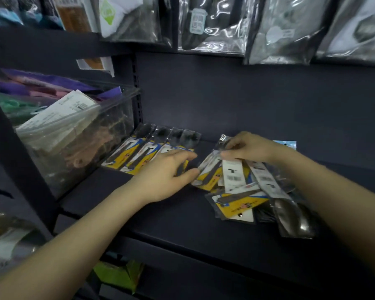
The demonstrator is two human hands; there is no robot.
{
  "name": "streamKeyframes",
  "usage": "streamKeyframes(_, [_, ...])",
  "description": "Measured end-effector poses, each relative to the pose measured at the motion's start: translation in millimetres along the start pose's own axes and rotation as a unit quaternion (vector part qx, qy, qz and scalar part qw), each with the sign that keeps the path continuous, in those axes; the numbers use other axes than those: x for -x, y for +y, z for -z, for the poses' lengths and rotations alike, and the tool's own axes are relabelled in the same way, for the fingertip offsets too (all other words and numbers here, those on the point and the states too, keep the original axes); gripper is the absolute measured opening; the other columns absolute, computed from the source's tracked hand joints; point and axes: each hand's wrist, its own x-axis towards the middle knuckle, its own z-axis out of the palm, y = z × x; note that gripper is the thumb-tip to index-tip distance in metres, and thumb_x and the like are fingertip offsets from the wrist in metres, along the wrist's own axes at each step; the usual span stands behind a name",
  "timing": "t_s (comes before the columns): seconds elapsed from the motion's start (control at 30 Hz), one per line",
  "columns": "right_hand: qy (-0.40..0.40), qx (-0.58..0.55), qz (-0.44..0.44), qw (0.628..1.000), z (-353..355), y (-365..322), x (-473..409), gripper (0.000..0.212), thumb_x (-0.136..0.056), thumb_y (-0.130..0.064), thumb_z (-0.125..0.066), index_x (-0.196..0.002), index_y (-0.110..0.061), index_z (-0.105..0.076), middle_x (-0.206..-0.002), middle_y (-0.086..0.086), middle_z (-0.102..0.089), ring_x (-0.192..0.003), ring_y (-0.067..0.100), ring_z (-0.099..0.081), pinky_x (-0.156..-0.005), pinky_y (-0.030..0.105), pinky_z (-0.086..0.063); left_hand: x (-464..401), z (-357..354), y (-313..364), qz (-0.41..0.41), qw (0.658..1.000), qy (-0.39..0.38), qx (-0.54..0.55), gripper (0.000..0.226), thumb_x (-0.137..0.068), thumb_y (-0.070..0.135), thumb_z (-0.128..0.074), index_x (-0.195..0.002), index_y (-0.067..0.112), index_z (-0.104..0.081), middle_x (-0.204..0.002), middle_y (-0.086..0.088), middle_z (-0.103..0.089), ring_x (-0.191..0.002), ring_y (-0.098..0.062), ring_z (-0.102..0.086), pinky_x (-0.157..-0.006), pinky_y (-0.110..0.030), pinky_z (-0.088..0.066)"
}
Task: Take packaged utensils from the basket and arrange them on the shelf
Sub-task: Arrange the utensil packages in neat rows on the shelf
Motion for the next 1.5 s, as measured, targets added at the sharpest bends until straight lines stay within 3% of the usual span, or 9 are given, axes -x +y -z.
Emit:
streamKeyframes(0.23, [-0.128,0.046,0.027,0.99,4,-3,21,0.068,-0.079,-0.05,-0.064,-0.138,-0.026,-0.04,-0.136,-0.007,-0.039,-0.125,0.011,-0.041,-0.107,0.028,-0.036,-8,-17,31,-0.024,0.996,-0.074,0.042,0.042,-0.087,0.028,-0.057,-0.128,0.026,-0.048,-0.114,0.007,-0.055,-0.101,-0.009,-0.054,-0.086,-0.021,-0.042])
streamKeyframes(0.37, [-0.053,-0.019,0.04,0.998,-1,-11,28,0.041,-0.091,-0.03,-0.056,-0.128,-0.013,-0.053,-0.127,-0.001,-0.055,-0.112,0.011,-0.052,-0.091,0.019,-0.041,-12,-25,32,-0.051,0.981,-0.182,-0.037,0.049,-0.091,0.013,-0.048,-0.135,0.034,-0.04,-0.148,0.007,-0.027,-0.135,-0.01,-0.027,-0.106,-0.016,-0.024])
streamKeyframes(0.5, [0.034,-0.19,-0.052,0.98,-10,-19,22,0.046,-0.082,-0.015,-0.068,-0.124,-0.004,-0.052,-0.114,0.009,-0.06,-0.107,0.023,-0.058,-0.094,0.034,-0.046,-18,-24,39,0.035,0.987,-0.135,0.08,0.038,-0.093,0.005,-0.039,-0.122,0.02,-0.058,-0.138,0.007,-0.044,-0.123,0.0,-0.037,-0.084,0.01,-0.02])
streamKeyframes(0.7, [0.082,-0.457,-0.098,0.88,-1,-49,13,0.046,-0.082,0.008,-0.058,-0.124,-0.004,-0.045,-0.077,0.006,-0.052,-0.06,0.016,-0.052,-0.053,0.027,-0.046,-13,-26,45,0.133,0.977,-0.035,0.162,0.029,-0.089,0.046,-0.046,-0.102,0.027,-0.063,-0.102,0.0,-0.068,-0.096,-0.019,-0.062,-0.091,-0.038,-0.048])
streamKeyframes(0.87, [0.167,-0.534,-0.022,0.828,3,-91,9,0.028,-0.083,0.008,-0.05,-0.104,-0.01,-0.044,-0.074,0.001,-0.043,-0.048,0.013,-0.041,-0.036,0.016,-0.039,-7,-11,62,0.172,0.966,0.081,0.175,0.053,-0.079,0.054,-0.056,-0.121,0.022,-0.048,-0.112,0.006,-0.059,-0.098,-0.014,-0.059,-0.086,-0.035,-0.05])
streamKeyframes(0.97, [0.142,-0.595,0.03,0.79,3,-116,8,0.015,-0.089,-0.002,-0.053,-0.101,-0.009,-0.048,-0.079,0.003,-0.044,-0.051,0.012,-0.044,-0.04,0.017,-0.046,3,0,54,0.17,0.972,0.127,0.105,0.024,-0.088,0.029,-0.054,-0.107,0.014,-0.052,-0.089,0.001,-0.058,-0.08,-0.017,-0.056,-0.067,-0.028,-0.04])
streamKeyframes(1.2, [0.208,-0.258,0.132,0.934,-32,-134,-17,0.035,-0.083,-0.038,-0.064,-0.104,-0.011,-0.069,-0.095,0.003,-0.056,-0.085,0.012,-0.055,-0.084,0.027,-0.045,60,37,7,0.254,0.908,0.161,0.293,0.021,-0.092,0.007,-0.05,-0.083,0.017,-0.066,-0.07,0.007,-0.068,-0.066,-0.011,-0.06,-0.078,-0.032,-0.049])
streamKeyframes(1.3, [0.066,-0.261,0.123,0.955,-49,-150,-24,0.02,-0.085,-0.029,-0.063,-0.087,-0.009,-0.067,-0.086,0.009,-0.059,-0.071,0.016,-0.055,-0.068,0.029,-0.044,82,54,-9,0.284,0.924,0.147,0.208,0.013,-0.089,0.018,-0.057,-0.078,0.017,-0.064,-0.06,0.012,-0.06,-0.057,0.0,-0.051,-0.062,-0.014,-0.042])
streamKeyframes(1.5, [-0.016,-0.288,0.036,0.957,-79,-185,-53,0.029,-0.089,-0.009,-0.056,-0.061,-0.01,-0.046,-0.053,0.009,-0.049,-0.044,0.016,-0.039,-0.043,0.025,-0.032,103,56,-46,0.257,0.946,0.145,-0.131,0.036,-0.084,0.042,-0.055,-0.107,0.015,-0.052,-0.1,-0.005,-0.057,-0.094,-0.024,-0.057,-0.082,-0.031,-0.042])
